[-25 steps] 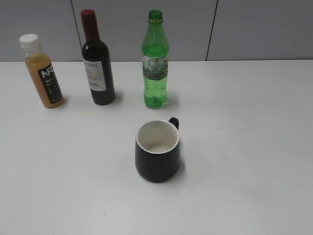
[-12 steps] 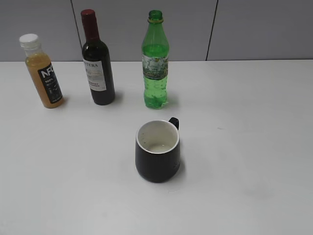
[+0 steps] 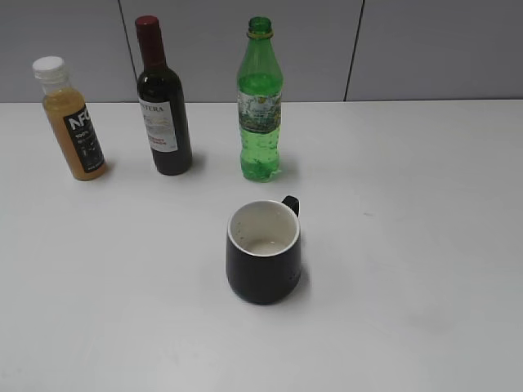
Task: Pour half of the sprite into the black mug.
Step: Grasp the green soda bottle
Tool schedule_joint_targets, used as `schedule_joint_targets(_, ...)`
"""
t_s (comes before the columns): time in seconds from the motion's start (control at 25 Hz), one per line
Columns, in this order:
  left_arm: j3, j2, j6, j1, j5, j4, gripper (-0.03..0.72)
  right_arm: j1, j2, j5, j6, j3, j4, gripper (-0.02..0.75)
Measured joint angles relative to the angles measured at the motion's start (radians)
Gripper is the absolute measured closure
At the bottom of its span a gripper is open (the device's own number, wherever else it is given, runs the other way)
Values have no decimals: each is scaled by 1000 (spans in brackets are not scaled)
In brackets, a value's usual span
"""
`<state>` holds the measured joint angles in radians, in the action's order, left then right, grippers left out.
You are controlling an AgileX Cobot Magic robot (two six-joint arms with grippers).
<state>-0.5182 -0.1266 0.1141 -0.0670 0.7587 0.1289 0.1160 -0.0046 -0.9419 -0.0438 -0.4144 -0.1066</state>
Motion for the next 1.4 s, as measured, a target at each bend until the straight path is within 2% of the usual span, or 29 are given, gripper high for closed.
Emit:
schedule_joint_targets(0.2, 0, -182, 84, 0, -217, 96, 51, 0, 0, 0, 0, 0, 0, 145)
schedule_joint_targets(0.36, 0, -321, 103, -20, -377, 101, 57, 0, 0, -1, 0, 0, 0, 145)
schedule_joint_targets(0.88, 0, -794, 103, -295, -905, 59, 67, 0, 0, -1, 0, 0, 0, 146)
schedule_joint_targets(0.96, 0, -878, 70, -313, -992, 21, 70, 0, 0, -1, 0, 0, 0, 146)
schedule_joint_targets(1.2, 0, -1099, -166, -319, -1250, -177, 73, 0, 0, -1, 0, 0, 0, 145)
schedule_joint_targets(1.4, -6, -1261, -268, -319, -1412, -314, 73, 0, 0, -1, 0, 0, 0, 145)
